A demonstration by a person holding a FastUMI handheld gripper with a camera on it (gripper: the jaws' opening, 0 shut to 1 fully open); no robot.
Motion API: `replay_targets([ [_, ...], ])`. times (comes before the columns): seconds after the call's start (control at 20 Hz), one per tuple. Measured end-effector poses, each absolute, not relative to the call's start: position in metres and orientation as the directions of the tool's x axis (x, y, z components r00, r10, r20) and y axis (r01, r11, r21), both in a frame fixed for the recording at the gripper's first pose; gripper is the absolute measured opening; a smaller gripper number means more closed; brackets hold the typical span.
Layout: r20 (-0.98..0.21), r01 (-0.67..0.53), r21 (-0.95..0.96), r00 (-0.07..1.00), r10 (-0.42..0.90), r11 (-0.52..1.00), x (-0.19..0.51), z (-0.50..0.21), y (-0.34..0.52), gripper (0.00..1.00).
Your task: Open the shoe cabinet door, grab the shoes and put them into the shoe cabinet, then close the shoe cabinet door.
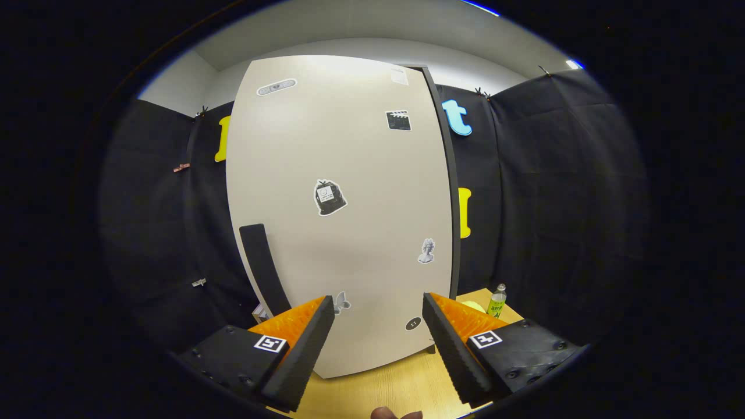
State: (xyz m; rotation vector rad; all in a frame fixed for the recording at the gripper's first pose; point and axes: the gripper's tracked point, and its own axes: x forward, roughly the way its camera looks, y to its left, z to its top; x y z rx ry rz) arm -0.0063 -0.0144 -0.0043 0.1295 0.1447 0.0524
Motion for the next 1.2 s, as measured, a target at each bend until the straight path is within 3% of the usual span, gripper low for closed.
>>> replay_targets([
  [1.2, -0.148, -0.014, 0.137, 0.988, 0.035, 0.99, -0.014, -0.007, -0.03, 0.98],
])
